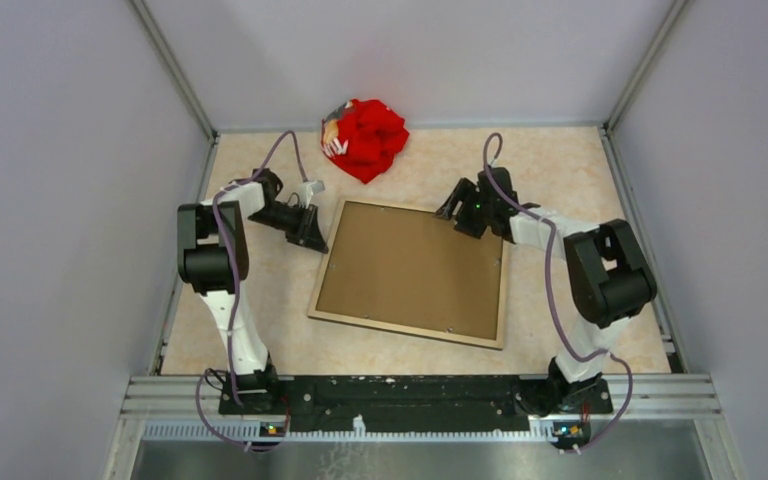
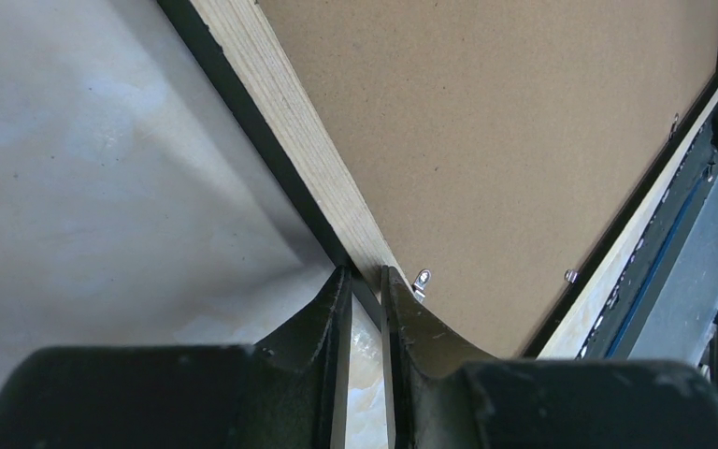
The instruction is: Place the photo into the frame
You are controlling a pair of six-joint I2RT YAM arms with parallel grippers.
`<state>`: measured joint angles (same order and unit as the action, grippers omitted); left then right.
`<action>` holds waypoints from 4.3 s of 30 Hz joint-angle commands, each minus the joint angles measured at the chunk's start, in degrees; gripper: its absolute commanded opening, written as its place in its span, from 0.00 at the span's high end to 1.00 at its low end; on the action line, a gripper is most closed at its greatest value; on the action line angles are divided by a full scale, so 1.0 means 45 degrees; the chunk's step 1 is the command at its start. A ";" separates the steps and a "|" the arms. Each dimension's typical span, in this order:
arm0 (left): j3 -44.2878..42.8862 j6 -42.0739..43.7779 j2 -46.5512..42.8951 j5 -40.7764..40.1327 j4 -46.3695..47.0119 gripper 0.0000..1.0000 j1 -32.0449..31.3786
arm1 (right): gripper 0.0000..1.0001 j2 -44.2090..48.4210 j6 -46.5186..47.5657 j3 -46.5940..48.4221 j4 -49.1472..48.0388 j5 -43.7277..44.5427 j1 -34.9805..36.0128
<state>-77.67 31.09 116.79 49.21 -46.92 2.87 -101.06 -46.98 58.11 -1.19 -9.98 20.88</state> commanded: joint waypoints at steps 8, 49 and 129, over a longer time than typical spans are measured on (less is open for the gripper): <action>0.0404 0.0181 -0.0107 -0.0833 0.0387 0.79 -0.0287 | 0.34 -0.0893 0.0181 0.1136 -0.0125 0.0237 0.0065; 0.0485 0.0356 -0.0190 -0.0917 0.0370 0.79 -0.0290 | 0.35 -0.0971 0.0904 0.1234 0.0589 0.2083 -0.0246; 0.0321 0.0748 -0.0290 -0.0782 -0.0044 0.79 -0.0270 | 0.34 -0.1717 -0.0349 0.1103 -0.0750 0.1186 -0.0246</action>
<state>-77.14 31.94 115.96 48.56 -46.54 2.52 -106.61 -47.83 61.65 -4.75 -4.23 19.70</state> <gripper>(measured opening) 0.215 0.659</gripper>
